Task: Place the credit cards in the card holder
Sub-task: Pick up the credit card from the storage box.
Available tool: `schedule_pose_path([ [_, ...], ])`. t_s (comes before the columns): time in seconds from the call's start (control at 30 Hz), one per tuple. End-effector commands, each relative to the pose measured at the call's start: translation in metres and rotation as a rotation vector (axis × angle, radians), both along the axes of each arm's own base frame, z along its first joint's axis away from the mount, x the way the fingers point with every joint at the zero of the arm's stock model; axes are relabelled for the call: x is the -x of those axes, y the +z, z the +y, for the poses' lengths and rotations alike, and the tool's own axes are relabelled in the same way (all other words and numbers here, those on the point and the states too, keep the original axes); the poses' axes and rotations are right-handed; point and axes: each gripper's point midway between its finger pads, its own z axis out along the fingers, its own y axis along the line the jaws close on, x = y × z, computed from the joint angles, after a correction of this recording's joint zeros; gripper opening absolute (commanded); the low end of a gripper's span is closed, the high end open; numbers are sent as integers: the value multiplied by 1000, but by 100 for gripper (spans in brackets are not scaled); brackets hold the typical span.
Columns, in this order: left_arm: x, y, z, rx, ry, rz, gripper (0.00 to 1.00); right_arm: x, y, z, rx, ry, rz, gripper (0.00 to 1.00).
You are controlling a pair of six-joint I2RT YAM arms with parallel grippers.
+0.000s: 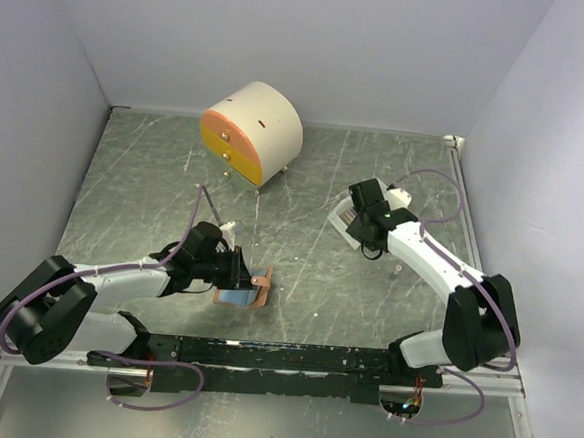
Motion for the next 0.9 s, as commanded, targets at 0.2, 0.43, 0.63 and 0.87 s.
schedule_pose_path([
  [0.2, 2, 6, -10, 42, -30, -13, 23, -68, 91, 13, 369, 799, -255, 72],
  [0.43, 4, 9, -15, 49, -51, -1, 23, -106, 72, -7, 535, 960, -108, 72],
  [0.63, 3, 12, -16, 24, -68, -8, 23, -111, 29, -19, 595, 1081, 39, 71],
  [0.87, 3, 10, -15, 18, -63, -4, 24, -98, 5, -9, 576, 1257, 25, 77],
])
